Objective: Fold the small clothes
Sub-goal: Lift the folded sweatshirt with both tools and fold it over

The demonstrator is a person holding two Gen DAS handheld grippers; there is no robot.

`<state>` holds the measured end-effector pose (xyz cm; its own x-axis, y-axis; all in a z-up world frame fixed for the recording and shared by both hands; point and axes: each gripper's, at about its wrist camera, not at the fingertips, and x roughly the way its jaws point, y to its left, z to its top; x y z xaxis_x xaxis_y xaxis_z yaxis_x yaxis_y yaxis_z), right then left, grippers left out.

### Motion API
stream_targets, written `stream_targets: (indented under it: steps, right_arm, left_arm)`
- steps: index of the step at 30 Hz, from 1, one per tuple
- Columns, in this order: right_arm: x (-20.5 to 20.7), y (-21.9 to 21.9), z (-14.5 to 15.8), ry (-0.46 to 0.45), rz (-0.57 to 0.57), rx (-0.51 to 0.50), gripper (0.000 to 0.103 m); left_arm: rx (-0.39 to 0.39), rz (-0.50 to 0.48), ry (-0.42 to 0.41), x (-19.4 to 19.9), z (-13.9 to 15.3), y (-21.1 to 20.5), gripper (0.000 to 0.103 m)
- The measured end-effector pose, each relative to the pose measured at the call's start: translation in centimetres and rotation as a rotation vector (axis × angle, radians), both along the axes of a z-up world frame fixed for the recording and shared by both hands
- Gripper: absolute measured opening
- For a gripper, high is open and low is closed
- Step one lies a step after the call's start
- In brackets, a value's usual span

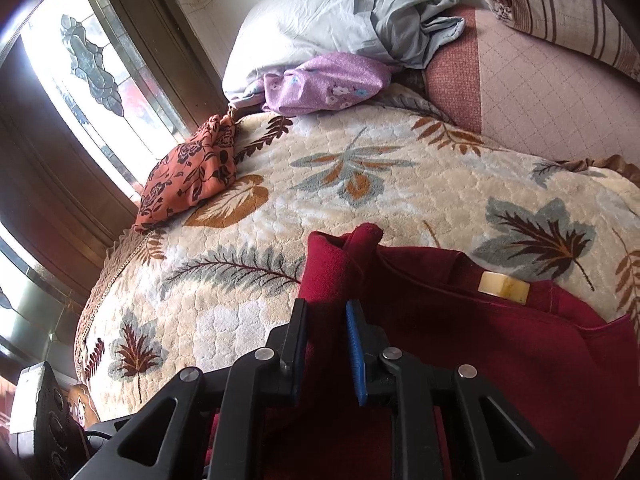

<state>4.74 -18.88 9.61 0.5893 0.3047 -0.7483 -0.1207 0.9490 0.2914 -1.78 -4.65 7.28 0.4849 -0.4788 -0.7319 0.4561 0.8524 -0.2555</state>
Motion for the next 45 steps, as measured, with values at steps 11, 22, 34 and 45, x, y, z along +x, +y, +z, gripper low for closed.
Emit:
stream_targets:
  steps: [11, 22, 34, 45]
  right_arm:
    - [-1.2, -2.1, -0.5, 0.077, -0.029, 0.142, 0.081]
    - [2.3, 2.1, -5.4, 0.143, -0.008, 0.111, 0.032]
    - [-2.4, -1.4, 0.5, -0.015, -0.019, 0.039, 0.017]
    - [-8.1, -11.1, 3.2, -0.051, -0.121, 0.062, 0.016]
  left_arm:
    - [0.001, 0.003, 0.003, -0.5, 0.3, -0.4, 0.024]
    - [0.013, -0.007, 0.0, -0.7, 0.0, -0.4, 0.024]
    - [-0.052, -0.108, -0.034, -3.7, 3.5, -3.6, 0.024]
    - [-0.078, -0.274, -0.026, -7.6, 5.3, -12.7, 0.024]
